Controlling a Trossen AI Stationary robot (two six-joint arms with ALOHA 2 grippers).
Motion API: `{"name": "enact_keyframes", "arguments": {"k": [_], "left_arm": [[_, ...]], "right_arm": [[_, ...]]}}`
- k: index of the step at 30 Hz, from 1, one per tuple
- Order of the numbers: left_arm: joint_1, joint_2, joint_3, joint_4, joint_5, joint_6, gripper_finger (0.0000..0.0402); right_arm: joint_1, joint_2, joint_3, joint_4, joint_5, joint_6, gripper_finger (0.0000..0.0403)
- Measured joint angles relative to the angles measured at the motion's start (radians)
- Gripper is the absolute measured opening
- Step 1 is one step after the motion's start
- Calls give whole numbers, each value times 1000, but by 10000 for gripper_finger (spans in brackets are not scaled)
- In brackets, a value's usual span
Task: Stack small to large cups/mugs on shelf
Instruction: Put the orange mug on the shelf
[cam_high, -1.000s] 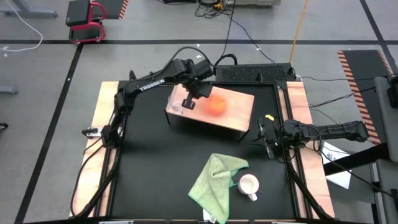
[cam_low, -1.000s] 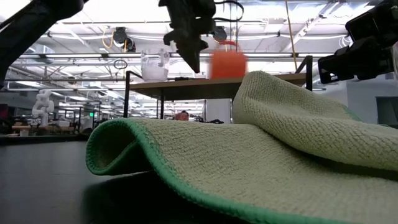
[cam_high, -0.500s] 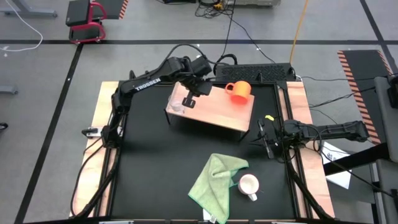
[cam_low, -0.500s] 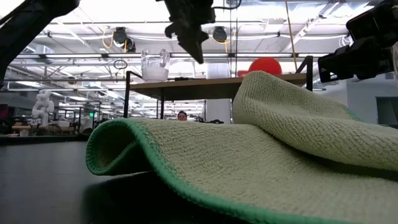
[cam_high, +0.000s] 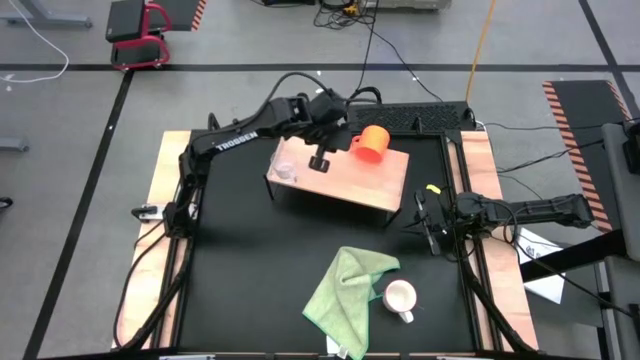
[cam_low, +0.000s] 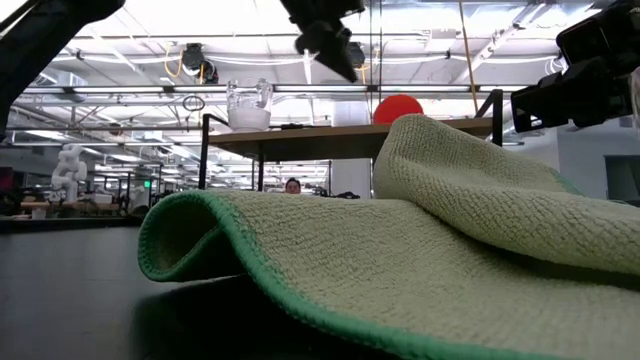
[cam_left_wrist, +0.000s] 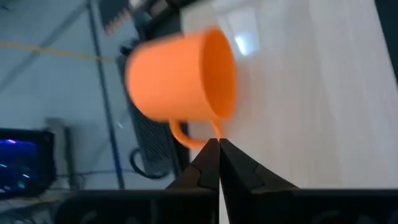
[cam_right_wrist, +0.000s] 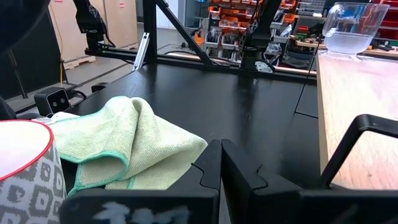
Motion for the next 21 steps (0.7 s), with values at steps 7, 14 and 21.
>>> {"name": "enact_keyframes", "arguments": {"k": [7, 14, 21], "left_arm": [[-7, -14, 1, 82, -1, -73, 57], [-15, -12, 0, 137, -89, -75, 85], [-44, -12, 0, 201, -119, -54, 85]], "right_arm": [[0, 3, 0, 0, 0, 8, 0], [0, 18, 0, -1, 0, -1, 0], [0, 23, 0, -1, 0, 9, 0]]}}
